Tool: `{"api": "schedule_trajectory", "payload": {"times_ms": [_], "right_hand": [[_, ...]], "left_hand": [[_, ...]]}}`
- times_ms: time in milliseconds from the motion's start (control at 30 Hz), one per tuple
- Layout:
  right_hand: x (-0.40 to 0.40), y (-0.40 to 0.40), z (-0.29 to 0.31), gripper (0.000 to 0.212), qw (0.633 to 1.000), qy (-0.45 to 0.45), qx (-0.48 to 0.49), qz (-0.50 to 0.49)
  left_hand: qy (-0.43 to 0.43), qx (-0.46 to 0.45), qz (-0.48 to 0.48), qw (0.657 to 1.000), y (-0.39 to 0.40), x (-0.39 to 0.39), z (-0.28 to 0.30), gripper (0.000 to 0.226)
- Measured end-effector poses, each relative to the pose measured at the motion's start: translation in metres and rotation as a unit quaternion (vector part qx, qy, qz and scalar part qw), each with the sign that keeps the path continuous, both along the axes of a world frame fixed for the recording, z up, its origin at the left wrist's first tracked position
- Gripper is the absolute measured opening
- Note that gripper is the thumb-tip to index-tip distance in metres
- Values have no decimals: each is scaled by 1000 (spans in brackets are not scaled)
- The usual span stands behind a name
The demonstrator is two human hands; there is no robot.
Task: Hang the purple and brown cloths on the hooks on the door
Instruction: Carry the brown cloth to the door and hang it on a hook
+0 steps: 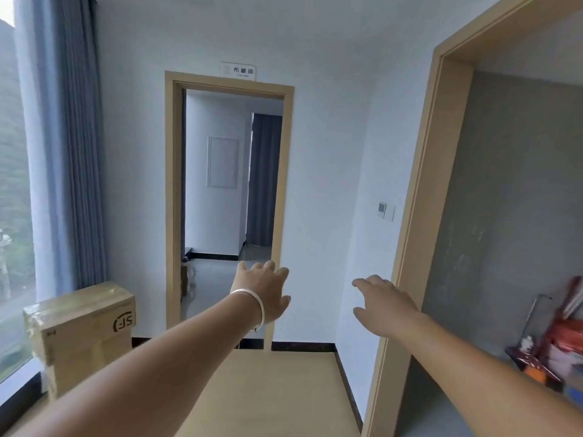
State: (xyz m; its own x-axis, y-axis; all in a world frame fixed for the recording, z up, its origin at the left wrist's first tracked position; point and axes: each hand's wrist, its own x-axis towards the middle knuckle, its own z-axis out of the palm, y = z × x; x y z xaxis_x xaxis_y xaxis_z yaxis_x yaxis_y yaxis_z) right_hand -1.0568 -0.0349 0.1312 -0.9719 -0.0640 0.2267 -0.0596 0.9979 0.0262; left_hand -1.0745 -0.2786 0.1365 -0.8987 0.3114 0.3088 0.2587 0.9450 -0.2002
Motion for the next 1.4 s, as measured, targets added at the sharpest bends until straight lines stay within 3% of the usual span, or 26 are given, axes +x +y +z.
{"api": "schedule_trajectory", "payload": {"times_ms": [300, 833, 1400], "right_hand": [[-88, 50, -5, 58, 1000, -4, -5, -25], [-319, 143, -4, 58, 1000, -1, 1, 22], [-564, 95, 1, 59, 999, 4, 6, 52]], "left_hand": [[-2, 2, -26, 1000, 50, -100, -7, 56], [-2, -10, 8, 1000, 149, -318, -8, 50], [20, 12, 19, 1000, 108, -563, -10, 49]]}}
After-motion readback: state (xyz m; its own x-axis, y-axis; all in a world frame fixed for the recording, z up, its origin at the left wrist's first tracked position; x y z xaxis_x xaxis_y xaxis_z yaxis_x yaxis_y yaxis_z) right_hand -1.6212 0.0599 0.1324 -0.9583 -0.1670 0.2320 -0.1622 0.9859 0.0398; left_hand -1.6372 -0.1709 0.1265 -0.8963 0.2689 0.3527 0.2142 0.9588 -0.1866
